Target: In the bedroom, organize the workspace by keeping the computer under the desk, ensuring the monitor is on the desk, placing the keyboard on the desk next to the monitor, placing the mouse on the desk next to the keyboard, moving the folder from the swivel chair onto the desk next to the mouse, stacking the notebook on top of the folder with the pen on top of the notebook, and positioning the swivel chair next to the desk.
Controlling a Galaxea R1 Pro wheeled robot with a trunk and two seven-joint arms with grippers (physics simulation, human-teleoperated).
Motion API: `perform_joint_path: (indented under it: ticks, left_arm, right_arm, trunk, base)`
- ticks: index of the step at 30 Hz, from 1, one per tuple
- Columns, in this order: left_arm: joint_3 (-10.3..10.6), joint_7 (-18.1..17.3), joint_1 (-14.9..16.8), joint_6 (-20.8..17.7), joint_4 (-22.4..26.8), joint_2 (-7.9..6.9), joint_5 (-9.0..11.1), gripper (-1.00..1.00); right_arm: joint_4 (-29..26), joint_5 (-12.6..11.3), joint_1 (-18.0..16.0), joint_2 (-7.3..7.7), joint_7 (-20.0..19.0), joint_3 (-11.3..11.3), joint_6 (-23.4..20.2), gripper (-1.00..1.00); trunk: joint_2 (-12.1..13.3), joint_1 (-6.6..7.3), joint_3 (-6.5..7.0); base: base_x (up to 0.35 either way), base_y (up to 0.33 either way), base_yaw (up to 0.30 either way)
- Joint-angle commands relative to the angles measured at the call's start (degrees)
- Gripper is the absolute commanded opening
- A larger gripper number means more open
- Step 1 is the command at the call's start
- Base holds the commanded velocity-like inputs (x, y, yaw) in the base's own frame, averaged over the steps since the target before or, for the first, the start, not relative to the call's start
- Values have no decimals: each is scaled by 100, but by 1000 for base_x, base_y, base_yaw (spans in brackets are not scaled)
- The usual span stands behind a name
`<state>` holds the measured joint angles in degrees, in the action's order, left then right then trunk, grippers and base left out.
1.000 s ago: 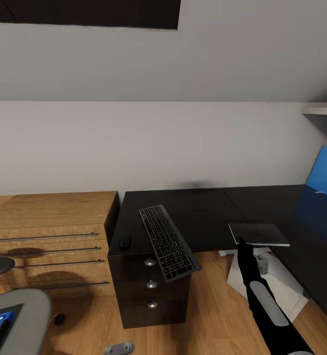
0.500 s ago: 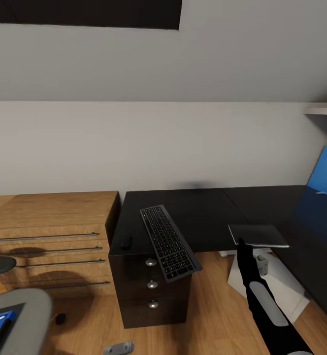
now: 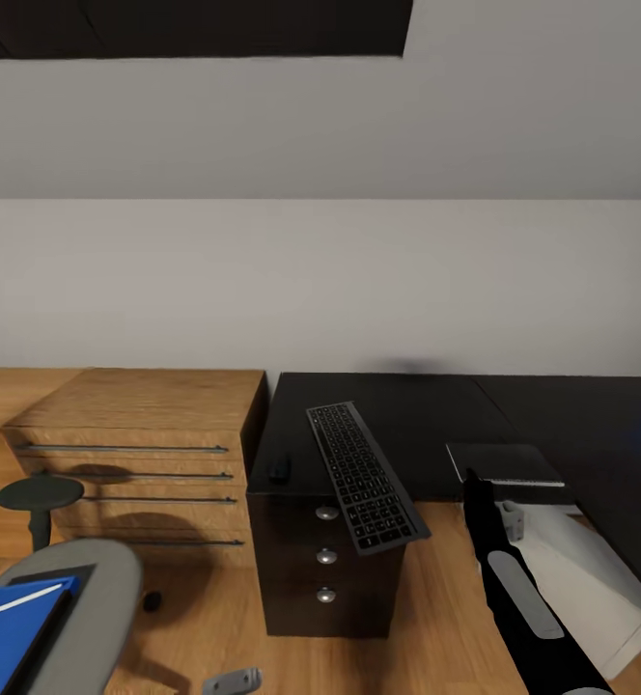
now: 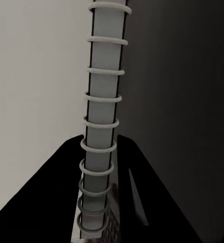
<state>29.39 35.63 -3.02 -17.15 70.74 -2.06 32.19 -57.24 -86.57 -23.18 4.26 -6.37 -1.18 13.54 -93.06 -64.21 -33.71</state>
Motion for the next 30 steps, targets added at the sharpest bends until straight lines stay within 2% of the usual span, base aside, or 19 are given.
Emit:
perform_joint_path:
  ticks: [1,6,15,24,30]
  left_arm:
    - [14,40,4,-16,10,-5,33,100]
    - [14,41,4,-16,10,-5,33,100]
    - [14,37,3,-16,10,-7,33,100]
    - [14,25,4,-16,10,-5,33,100]
    - [16,28,4,-14,35,-5,33,100]
  right_arm:
    - [1,-62,-1,4,-41,-14,26,-100]
    - [2,-56,-2,14,-40,-9,20,-100]
    - [6,-56,-2,14,-45,-5,25,-100]
    - [11,-44,-2,35,-33,-2,19,-100]
    - [11,-31,0,49,-3,-11,10,-100]
  trunk:
    - [-3,0,-4]
    - [-3,0,-4]
    - [-3,0,-4]
    - [-3,0,-4]
    - [-3,0,-4]
  base:
    - [0,0,244]
    - [0,0,152]
    - [-11,0,19]
    - [-248,0,1]
    - [-110,0,0]
